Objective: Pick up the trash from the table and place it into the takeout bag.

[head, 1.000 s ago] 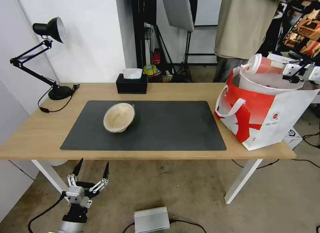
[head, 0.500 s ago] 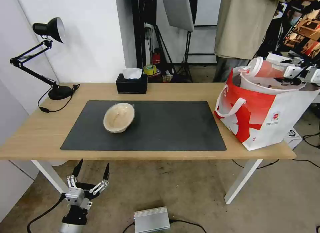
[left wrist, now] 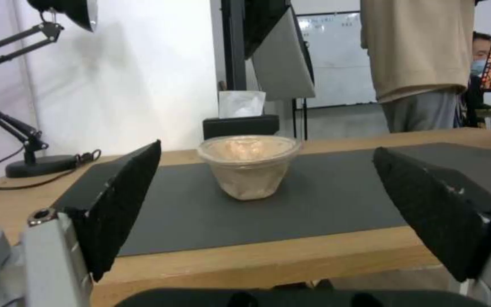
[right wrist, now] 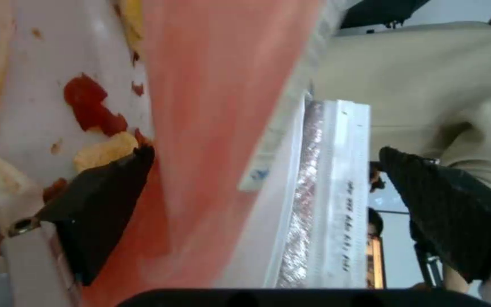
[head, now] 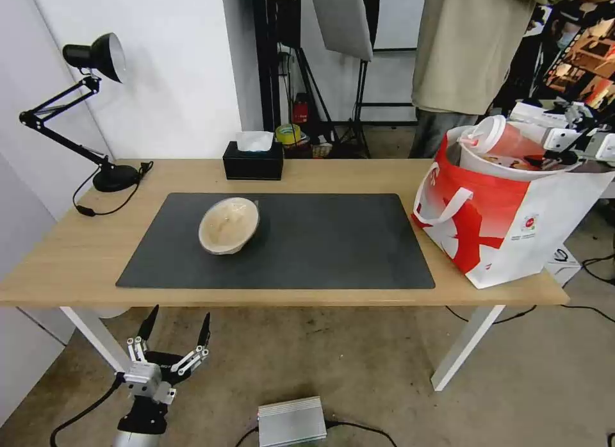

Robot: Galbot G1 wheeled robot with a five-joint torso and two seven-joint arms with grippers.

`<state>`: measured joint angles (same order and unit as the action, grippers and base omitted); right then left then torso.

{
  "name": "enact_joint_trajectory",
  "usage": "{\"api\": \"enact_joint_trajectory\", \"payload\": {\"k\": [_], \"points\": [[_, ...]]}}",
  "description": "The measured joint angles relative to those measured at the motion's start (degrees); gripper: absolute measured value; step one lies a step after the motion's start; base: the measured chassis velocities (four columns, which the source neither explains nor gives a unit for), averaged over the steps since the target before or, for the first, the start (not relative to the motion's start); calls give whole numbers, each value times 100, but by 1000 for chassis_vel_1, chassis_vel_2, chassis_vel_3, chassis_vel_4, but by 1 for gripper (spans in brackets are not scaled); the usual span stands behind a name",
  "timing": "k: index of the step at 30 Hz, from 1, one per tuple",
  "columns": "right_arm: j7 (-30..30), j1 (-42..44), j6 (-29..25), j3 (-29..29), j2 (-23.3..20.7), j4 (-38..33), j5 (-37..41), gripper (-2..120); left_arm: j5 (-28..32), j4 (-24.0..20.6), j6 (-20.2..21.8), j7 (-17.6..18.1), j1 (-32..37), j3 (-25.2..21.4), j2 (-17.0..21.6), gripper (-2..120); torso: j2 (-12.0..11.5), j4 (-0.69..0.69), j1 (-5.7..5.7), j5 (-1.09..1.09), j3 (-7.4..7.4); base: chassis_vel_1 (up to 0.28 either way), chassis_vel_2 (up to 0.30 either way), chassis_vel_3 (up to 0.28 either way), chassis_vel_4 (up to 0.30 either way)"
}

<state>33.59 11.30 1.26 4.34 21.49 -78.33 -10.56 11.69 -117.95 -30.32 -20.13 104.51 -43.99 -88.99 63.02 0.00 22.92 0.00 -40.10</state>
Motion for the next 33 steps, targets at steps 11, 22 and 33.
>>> {"api": "enact_joint_trajectory", "payload": {"k": [11,22,33], "points": [[-60,73,9,6,110,-15,21,100,-6,65,-5,-8,-14,3,-5,100,0,0,0,0,0,0,0,0,0],[-61,-443,185,36,-10,-255,553,100,-12,131,1,-11,-81,15,7,100,0,0,0,2,0,0,0,0,0],[-15,-741,310,19,-234,-524,925,100,-11,153,15,-14,-112,36,25,100,0,0,0,1,0,0,0,0,0]]}}
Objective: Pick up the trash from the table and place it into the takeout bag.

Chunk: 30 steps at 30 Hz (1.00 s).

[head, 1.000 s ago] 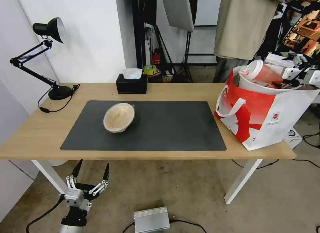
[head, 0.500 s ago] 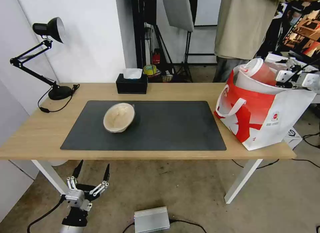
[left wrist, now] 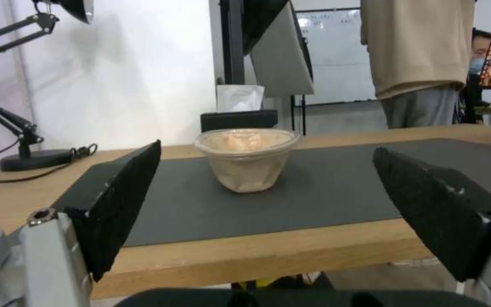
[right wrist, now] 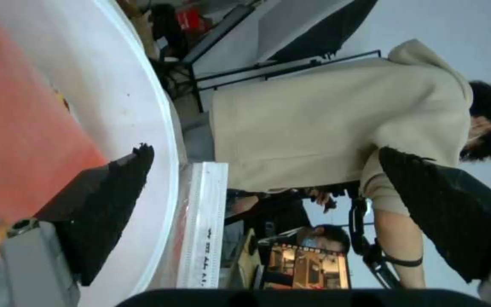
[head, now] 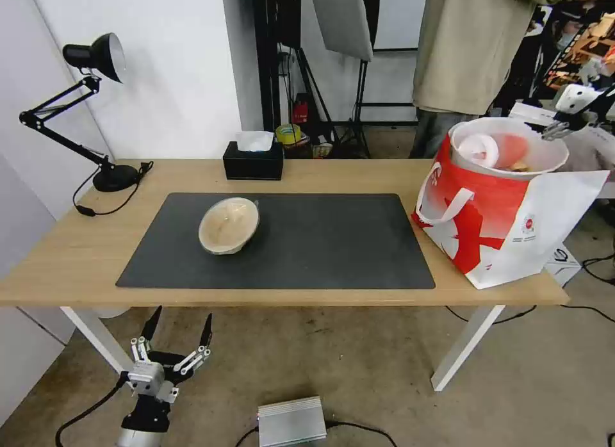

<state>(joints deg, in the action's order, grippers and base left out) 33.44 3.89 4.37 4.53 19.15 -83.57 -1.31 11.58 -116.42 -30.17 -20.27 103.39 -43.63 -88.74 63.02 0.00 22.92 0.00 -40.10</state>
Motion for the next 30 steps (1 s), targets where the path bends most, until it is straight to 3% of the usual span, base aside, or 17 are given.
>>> {"api": "enact_joint_trajectory", "payload": {"k": [14,20,25,28,29,30], "points": [[-4,190,182,-169,-337,-480,534,100,0,-29,2,-5,20,0,14,100,0,1,0,0,0,0,0,0,0],[-444,504,524,-453,-698,-1041,1504,100,15,-77,1,-5,39,-20,14,100,0,0,0,0,0,0,0,0,0],[-960,1278,806,-1276,-861,-1654,2300,100,42,-92,-2,2,36,-40,18,100,0,0,-1,2,0,0,0,0,0],[-2042,2988,1027,-2783,-795,-2577,3442,100,91,-100,-2,28,16,-68,46,100,1,0,0,1,1,0,0,0,0],[-2407,3350,1046,-2999,-690,-2811,3671,100,105,-102,-2,31,9,-71,47,100,1,-1,-1,3,1,0,0,0,0],[-2407,3350,1046,-2999,-690,-2811,3671,100,105,-102,-2,31,9,-71,47,100,1,-1,-1,3,1,0,0,0,0]]}}
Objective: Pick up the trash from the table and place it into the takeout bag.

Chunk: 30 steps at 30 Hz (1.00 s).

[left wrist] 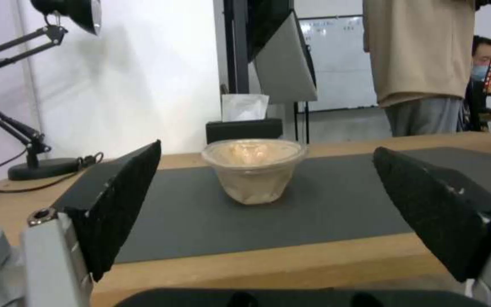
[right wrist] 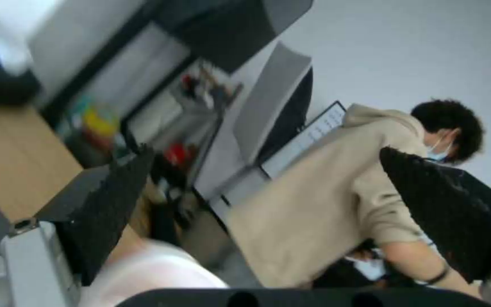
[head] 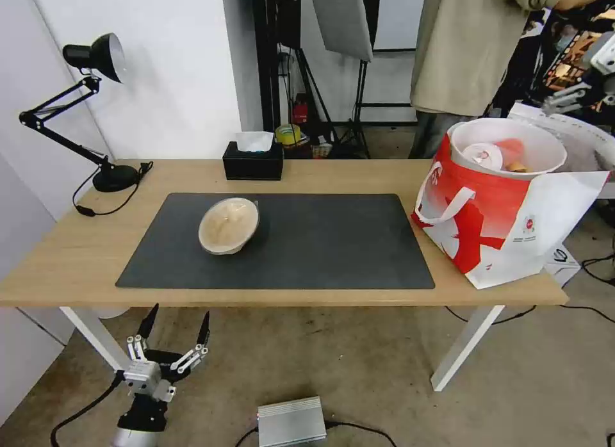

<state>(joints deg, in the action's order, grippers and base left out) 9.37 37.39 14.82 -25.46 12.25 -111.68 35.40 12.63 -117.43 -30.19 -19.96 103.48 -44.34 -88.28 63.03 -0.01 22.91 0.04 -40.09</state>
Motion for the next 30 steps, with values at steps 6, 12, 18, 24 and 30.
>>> {"api": "enact_joint_trajectory", "payload": {"k": [6,12,18,24,30], "points": [[-1399,389,-89,180,553,-628,605,100,36,-13,0,30,-2,-13,-5,100,0,2,0,-2,-1,0,0,0,0],[-2379,529,-383,664,1121,-1001,696,100,41,-58,1,217,6,-14,-22,100,0,2,0,-3,-1,0,0,0,0],[-2730,952,-701,743,1546,-1257,657,100,41,-91,3,300,11,6,-52,100,0,2,0,-2,-1,0,0,0,0],[-2815,1744,-1041,422,2148,-1365,203,100,31,-115,20,413,-26,8,-69,100,-1,2,0,-3,-1,0,0,0,0],[-2622,2582,-1219,-135,2615,-1472,-150,100,11,-130,28,434,-33,8,-103,100,0,1,1,-3,-1,0,0,0,0]]}}
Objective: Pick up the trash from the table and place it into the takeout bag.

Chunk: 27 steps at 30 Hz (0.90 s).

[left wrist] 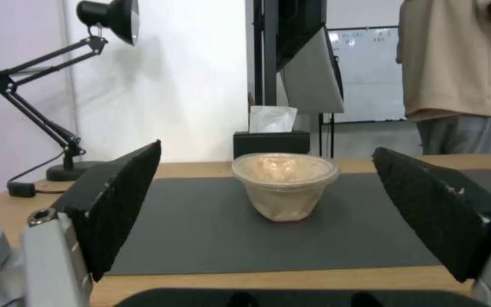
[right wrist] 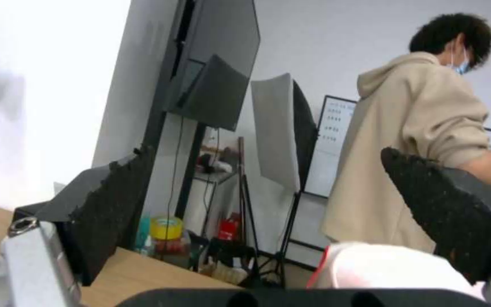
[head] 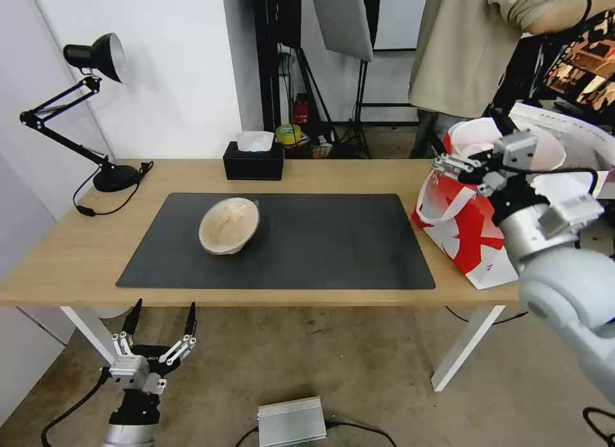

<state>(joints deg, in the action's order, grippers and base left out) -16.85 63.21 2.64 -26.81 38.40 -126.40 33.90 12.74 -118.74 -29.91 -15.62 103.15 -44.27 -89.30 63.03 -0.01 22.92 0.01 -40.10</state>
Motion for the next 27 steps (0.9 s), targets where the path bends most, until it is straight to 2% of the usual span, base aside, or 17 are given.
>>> {"api": "enact_joint_trajectory", "payload": {"k": [8,11,19,22,23,25,27], "points": [[331,1095,-182,-401,657,-283,-643,100,-49,-21,5,-2,4,11,-109,100,0,0,0,-1,0,0,0,0,0],[525,1610,-313,-529,1055,-406,-1032,100,-65,-19,5,-6,10,9,-147,100,0,0,0,-1,0,0,0,0,0],[765,2059,-524,-442,1597,-452,-1656,100,-95,-18,5,-7,9,12,-172,100,0,1,0,-1,0,0,0,0,0],[885,2399,-643,-349,1979,-473,-2011,100,-114,-24,5,-8,11,16,-188,100,0,1,0,-1,0,0,0,0,0],[885,2399,-643,-349,1979,-473,-2011,100,-114,-24,5,-8,11,16,-188,100,0,1,0,-1,0,0,0,0,0],[1052,2823,-869,-338,2341,-458,-2363,100,-115,-46,4,-9,14,11,-191,100,0,0,0,0,0,0,0,0,0],[1121,3022,-979,-338,2514,-441,-2546,100,-116,-55,3,-8,12,-5,-191,100,0,0,-1,0,0,0,0,0,0]]}}
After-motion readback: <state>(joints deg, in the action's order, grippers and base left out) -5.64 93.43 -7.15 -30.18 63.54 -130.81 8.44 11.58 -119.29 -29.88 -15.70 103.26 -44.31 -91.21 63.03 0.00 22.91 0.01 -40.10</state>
